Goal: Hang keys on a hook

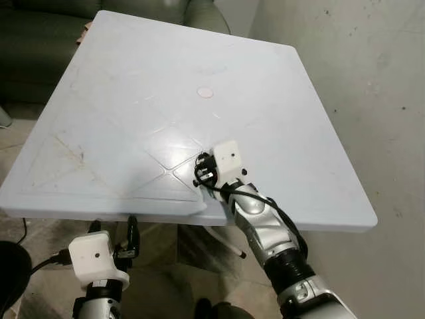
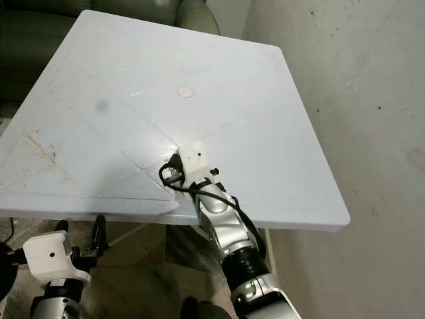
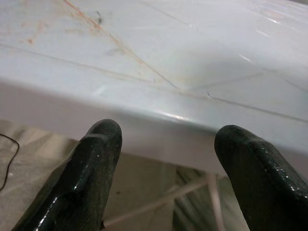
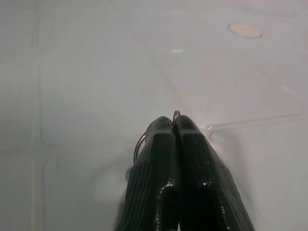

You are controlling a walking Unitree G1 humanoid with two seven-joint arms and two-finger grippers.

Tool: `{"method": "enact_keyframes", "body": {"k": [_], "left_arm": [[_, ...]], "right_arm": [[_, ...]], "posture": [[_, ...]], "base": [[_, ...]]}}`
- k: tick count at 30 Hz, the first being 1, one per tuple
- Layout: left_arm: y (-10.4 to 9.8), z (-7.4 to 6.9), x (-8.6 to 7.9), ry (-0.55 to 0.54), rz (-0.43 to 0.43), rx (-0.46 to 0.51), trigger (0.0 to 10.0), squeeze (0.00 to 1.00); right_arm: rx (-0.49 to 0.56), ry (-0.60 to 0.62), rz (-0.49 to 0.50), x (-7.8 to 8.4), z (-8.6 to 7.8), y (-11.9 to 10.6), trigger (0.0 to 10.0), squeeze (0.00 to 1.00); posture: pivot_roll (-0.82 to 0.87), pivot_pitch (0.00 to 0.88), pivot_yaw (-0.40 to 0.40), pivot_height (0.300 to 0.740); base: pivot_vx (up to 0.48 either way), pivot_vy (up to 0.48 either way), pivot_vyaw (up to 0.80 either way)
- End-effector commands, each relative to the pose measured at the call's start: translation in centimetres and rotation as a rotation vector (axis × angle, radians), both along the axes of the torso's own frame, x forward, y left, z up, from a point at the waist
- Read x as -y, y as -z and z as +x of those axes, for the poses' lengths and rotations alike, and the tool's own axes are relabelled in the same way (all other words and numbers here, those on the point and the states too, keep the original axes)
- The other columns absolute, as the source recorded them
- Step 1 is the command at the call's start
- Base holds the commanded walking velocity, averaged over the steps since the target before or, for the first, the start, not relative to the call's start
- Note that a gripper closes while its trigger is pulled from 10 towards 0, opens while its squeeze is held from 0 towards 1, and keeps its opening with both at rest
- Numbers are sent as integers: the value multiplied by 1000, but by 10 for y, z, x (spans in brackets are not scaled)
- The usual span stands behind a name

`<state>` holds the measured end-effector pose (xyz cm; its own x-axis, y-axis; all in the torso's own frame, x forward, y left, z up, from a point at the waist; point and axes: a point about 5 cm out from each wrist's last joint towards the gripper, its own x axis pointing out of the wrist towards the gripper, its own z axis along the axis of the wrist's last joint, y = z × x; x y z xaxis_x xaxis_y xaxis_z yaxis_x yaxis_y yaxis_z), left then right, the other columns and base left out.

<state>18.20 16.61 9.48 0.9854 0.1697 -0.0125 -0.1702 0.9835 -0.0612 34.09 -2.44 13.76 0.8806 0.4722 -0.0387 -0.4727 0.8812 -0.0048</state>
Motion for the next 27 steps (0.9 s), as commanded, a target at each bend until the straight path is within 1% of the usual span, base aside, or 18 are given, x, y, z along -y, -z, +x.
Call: {"method": "enact_keyframes", "body": {"k": [1, 4, 7, 8, 9, 11, 12, 15, 16, 18, 21, 22, 25, 26, 27], "left_arm": [[4, 2, 0, 0, -9, -20, 10000, 0], [2, 13, 0, 13, -3, -3, 10000, 0], [2, 16, -1, 13, -3, -1, 10000, 0], [1, 19, -2, 11, -2, 4, 10000, 0], [-1, 26, -4, 8, 1, 15, 10000, 0], [-2, 31, -6, 5, 6, 23, 10000, 0], [-7, 38, -7, 6, 5, 43, 10000, 0], [-11, 46, -9, 12, 0, 55, 10000, 0], [-15, 50, -10, 21, 4, 68, 10000, 0], [-19, 55, -13, 25, 8, 82, 10000, 0], [-22, 59, -15, 28, 10, 88, 10000, 0], [-23, 64, -18, 31, 15, 92, 10000, 0], [-24, 66, -19, 31, 14, 92, 10000, 0], [-24, 68, -20, 30, 16, 90, 10000, 0], [-24, 70, -21, 30, 18, 90, 10000, 0]], "right_arm": [[22, 40, 51, 5, 6, -13, 0, 0], [49, 84, 72, 18, 13, -24, 0, 0], [55, 95, 75, 21, 14, -25, 0, 0], [62, 104, 76, 24, 15, -28, 0, 0], [74, 123, 76, 30, 17, -31, 0, 0], [75, 137, 77, 33, 19, -32, 0, 0], [89, 159, 75, 41, 20, -34, 0, 0], [95, 185, 73, 50, 20, -35, 0, 0], [95, 206, 79, 57, 19, -35, 0, 0], [101, 228, 67, 64, 17, -34, 0, 0], [101, 235, 73, 69, 14, -32, 0, 0], [107, 235, 84, 74, 10, -30, 4980, 0], [116, 231, 92, 76, 8, -29, 4980, 0], [109, 224, 107, 78, 6, -27, 10000, 0], [105, 219, 118, 79, 4, -25, 10000, 0]], "posture": [[128, 156, -175, 740], [111, 124, -166, 740], [106, 115, -163, 740], [99, 99, -158, 740], [92, 85, -153, 740], [84, 71, -145, 740], [80, 65, -142, 740], [62, 40, -125, 740], [54, 30, -119, 740], [50, 24, -116, 740], [30, 2, -102, 740], [27, 0, -101, 740], [27, 0, -101, 740], [16, 0, -97, 740], [16, 0, -97, 740]], "base": [[0, 0, 0], [0, 0, 0], [0, 0, 0], [0, 0, 0], [0, 0, 0], [0, 0, 0], [0, 0, 0], [0, 0, 0], [0, 0, 0], [0, 0, 0], [0, 0, 0], [0, 0, 0], [0, 0, 0], [0, 0, 0], [0, 0, 0]]}}
